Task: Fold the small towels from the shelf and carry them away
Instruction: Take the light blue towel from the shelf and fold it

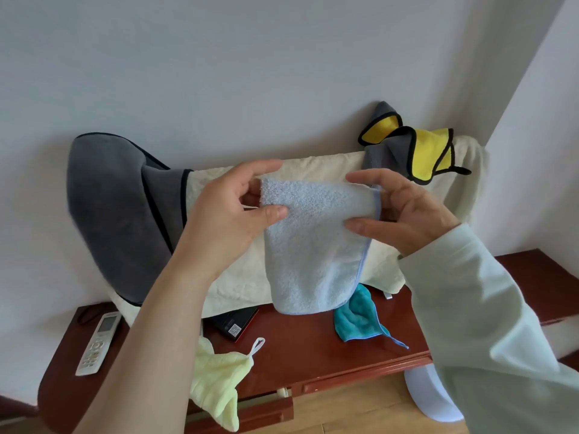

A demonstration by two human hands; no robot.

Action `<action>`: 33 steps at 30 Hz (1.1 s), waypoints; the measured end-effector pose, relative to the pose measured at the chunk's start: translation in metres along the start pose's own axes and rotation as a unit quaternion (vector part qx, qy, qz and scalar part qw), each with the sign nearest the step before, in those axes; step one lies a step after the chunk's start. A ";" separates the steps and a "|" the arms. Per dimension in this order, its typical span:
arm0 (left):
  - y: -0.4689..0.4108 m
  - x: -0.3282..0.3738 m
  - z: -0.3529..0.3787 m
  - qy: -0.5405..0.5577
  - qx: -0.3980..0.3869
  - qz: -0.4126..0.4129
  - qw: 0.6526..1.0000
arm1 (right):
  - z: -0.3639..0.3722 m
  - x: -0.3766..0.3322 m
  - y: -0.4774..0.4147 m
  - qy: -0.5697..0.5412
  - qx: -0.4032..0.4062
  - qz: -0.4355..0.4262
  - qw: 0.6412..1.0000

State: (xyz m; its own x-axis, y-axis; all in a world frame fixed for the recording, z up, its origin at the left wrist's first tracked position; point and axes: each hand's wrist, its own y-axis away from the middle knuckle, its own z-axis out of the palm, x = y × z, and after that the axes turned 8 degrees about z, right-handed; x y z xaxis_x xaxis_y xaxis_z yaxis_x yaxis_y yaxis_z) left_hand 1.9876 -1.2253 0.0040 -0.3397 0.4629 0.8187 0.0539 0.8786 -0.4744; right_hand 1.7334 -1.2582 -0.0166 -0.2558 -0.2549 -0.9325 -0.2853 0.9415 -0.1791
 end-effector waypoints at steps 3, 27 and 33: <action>0.001 0.007 0.000 -0.049 0.035 0.010 0.998 | 0.001 -0.009 0.004 -0.006 0.019 -0.006 1.000; -0.003 0.100 0.007 0.001 0.066 0.102 0.993 | -0.041 -0.086 0.041 -0.063 0.107 -0.055 0.991; 0.008 0.099 0.023 0.023 0.059 0.082 0.995 | -0.039 -0.089 0.056 -0.134 0.080 -0.045 0.987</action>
State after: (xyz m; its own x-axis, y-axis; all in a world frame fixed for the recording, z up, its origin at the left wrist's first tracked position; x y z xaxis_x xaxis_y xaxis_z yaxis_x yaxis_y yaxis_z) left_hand 1.9331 -1.1750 0.0743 -0.2915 0.6062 0.7400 -0.0069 0.7722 -0.6353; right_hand 1.7043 -1.1912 0.0682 0.0231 -0.2928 -0.9559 -0.1414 0.9456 -0.2930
